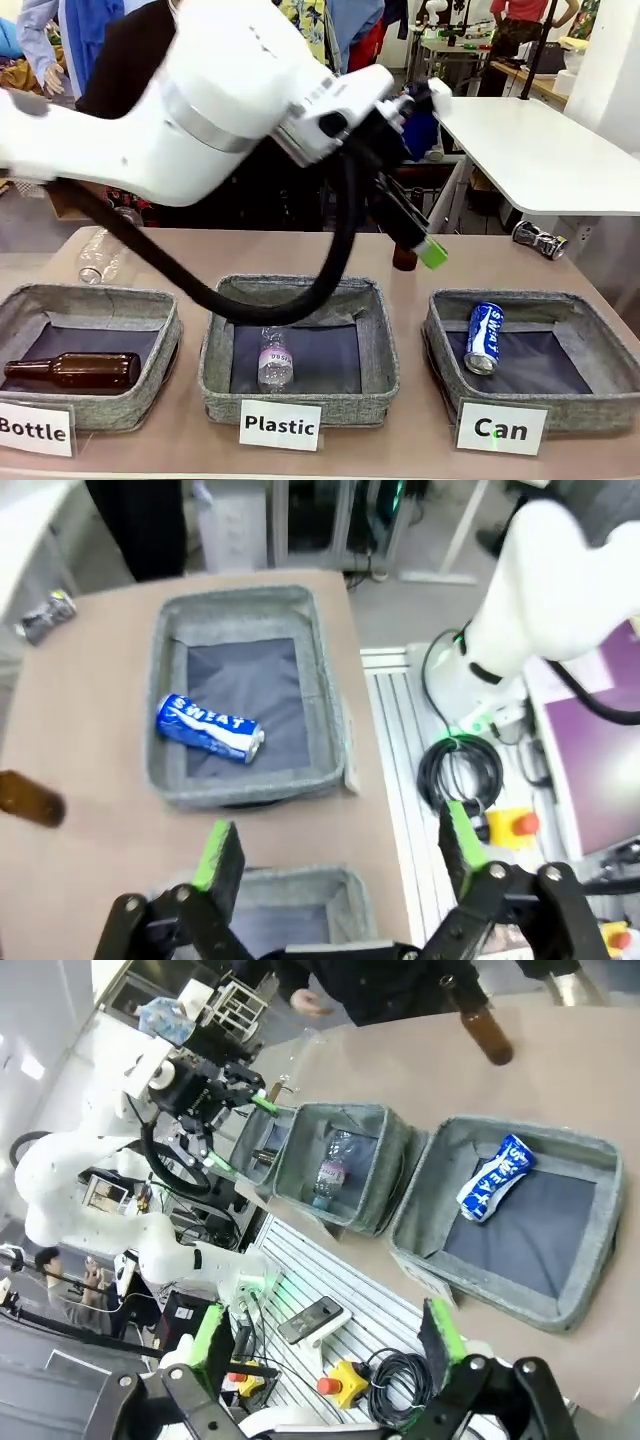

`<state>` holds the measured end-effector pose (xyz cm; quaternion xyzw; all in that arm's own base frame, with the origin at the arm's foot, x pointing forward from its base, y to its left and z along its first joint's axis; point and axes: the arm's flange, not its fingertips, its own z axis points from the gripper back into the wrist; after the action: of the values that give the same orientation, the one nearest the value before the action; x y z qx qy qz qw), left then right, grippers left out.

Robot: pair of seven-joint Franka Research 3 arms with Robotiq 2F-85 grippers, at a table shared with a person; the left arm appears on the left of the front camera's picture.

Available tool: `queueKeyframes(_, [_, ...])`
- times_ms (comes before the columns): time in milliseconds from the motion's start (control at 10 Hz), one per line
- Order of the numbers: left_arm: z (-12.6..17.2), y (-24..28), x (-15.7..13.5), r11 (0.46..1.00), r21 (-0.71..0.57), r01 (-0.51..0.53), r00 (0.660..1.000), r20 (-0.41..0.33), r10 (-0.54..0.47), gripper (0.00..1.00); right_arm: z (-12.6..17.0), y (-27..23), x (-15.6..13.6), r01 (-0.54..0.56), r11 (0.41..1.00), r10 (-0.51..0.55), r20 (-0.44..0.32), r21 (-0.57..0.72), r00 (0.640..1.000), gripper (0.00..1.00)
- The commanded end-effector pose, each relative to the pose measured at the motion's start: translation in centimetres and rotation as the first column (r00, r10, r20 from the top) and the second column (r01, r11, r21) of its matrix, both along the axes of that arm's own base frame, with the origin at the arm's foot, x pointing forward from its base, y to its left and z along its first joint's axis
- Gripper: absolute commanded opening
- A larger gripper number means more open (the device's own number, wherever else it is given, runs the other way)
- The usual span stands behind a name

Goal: Sort the can waste into the basket.
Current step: Pick up the can waste from the table and place it in the right Fabric basket.

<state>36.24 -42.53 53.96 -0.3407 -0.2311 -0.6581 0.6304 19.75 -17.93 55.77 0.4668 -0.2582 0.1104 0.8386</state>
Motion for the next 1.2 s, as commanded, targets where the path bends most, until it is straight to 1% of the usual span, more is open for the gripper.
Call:
queueKeyframes(0, [0.6, 5.3, -1.4, 0.995, -0.054, -0.085, 0.992, -0.093, 0.08, 1.0, 0.9, 2.1, 0.1, -0.042, 0.997, 0.041, 0.007, 0.07, 0.999, 1.0])
queueKeyframes(100, [2.3, 10.0, -0.6, 0.987, -0.076, -0.138, 0.976, -0.179, 0.123, 1.0, 0.9, 4.4, 1.4, -0.081, 0.991, 0.083, -0.012, 0.108, 0.996, 1.0])
queueKeyframes(200, [3.5, 16.0, 0.2, 0.972, -0.119, -0.201, 0.94, -0.302, 0.158, 1.0, 0.7, 6.8, 3.1, -0.098, 0.987, 0.104, -0.045, 0.127, 0.994, 1.0])
queueKeyframes(300, [3.9, 23.0, 0.3, 0.931, -0.21, -0.297, 0.9, -0.386, 0.2, 1.0, 0.5, 9.4, 5.2, -0.118, 0.982, 0.131, -0.084, 0.144, 0.988, 1.0])
queueKeyframes(400, [3.0, 28.7, -0.2, 0.909, -0.241, -0.341, 0.855, -0.482, 0.193, 1.0, 0.1, 11.3, 6.9, -0.134, 0.975, 0.154, -0.104, 0.175, 0.983, 1.0])
queueKeyframes(500, [1.7, 34.0, -0.1, 0.871, -0.253, -0.421, 0.802, -0.552, 0.227, 1.0, 0.1, 12.8, 8.5, -0.191, 0.951, 0.227, -0.131, 0.242, 0.965, 1.0])
queueKeyframes(600, [-0.1, 39.4, -0.2, 0.826, -0.269, -0.496, 0.748, -0.615, 0.249, 1.0, -0.3, 13.8, 9.9, -0.222, 0.924, 0.278, -0.151, 0.31, 0.949, 1.0])
queueKeyframes(700, [-2.4, 44.6, -0.4, 0.767, -0.297, -0.568, 0.705, -0.656, 0.268, 1.0, -1.0, 14.1, 11.1, -0.24, 0.907, 0.315, -0.18, 0.346, 0.932, 1.0])
queueKeyframes(800, [-5.0, 50.2, -0.8, 0.671, -0.344, -0.657, 0.651, -0.708, 0.275, 1.0, -2.5, 13.9, 11.9, -0.242, 0.914, 0.323, -0.221, 0.326, 0.92, 1.0])
queueKeyframes(900, [-7.1, 54.5, -0.8, 0.577, -0.386, -0.72, 0.616, -0.738, 0.275, 1.0, -3.6, 13.5, 12.6, -0.221, 0.933, 0.296, -0.255, 0.285, 0.92, 1.0])
queueKeyframes(1000, [-8.8, 58.1, -0.5, 0.492, -0.415, -0.766, 0.58, -0.776, 0.248, 1.0, -4.5, 13.0, 13.1, -0.191, 0.947, 0.262, -0.273, 0.26, 0.926, 1.0])
queueKeyframes(1100, [-10.6, 61.0, -0.3, 0.447, -0.421, -0.789, 0.557, -0.797, 0.234, 1.0, -5.5, 12.1, 13.6, -0.132, 0.964, 0.197, -0.286, 0.229, 0.938, 1.0])
